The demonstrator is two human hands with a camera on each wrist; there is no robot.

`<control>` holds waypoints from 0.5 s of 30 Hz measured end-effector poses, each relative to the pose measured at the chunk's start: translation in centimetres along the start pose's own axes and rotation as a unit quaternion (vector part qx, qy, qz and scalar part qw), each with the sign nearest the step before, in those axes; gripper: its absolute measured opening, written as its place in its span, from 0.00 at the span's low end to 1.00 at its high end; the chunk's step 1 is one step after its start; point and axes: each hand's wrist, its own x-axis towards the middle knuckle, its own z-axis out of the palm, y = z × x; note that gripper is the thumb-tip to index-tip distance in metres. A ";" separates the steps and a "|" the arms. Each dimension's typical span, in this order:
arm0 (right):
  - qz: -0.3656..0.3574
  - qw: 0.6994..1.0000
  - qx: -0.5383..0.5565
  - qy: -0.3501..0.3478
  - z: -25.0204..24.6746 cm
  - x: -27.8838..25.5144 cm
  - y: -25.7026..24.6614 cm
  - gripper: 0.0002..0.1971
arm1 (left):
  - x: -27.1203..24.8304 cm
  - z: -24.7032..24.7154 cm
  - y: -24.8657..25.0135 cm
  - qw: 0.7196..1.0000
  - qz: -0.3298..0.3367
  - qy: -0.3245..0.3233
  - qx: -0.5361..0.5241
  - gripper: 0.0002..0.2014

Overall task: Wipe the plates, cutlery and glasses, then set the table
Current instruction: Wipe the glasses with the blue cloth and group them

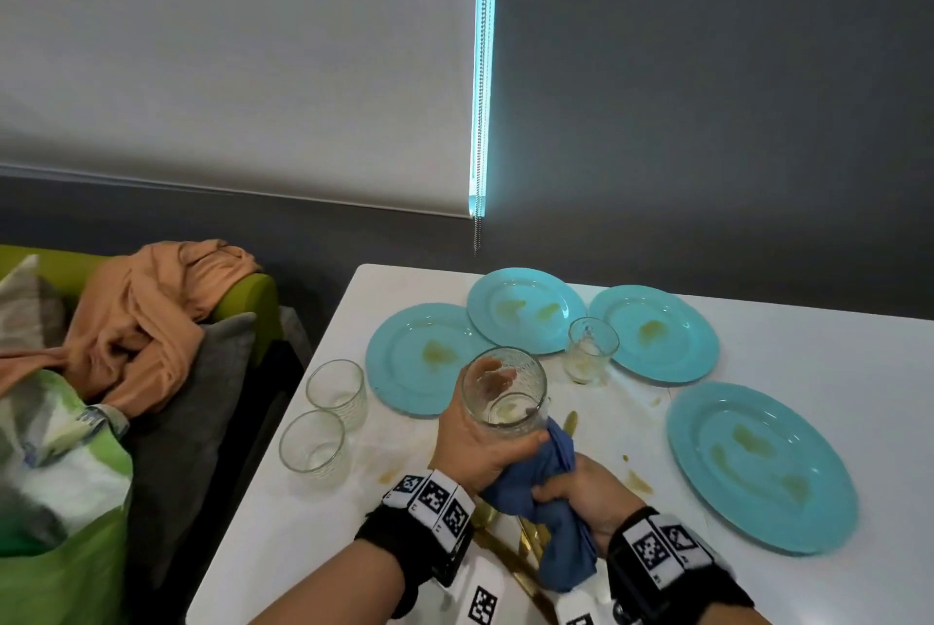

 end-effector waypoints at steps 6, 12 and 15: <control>0.014 0.995 0.089 -0.041 1.4 1.6 -0.5 0.21 | -1.7 -1.0 -0.1 1.000 -0.018 -0.004 0.002 0.46; 0.047 0.997 -0.059 -0.028 2.0 1.9 0.7 0.18 | -1.5 -4.3 -1.3 0.998 -0.040 0.046 0.031 0.40; 0.038 0.997 -0.064 0.029 1.4 2.3 0.2 0.18 | -2.7 -6.4 -2.6 0.995 -0.059 0.062 0.047 0.41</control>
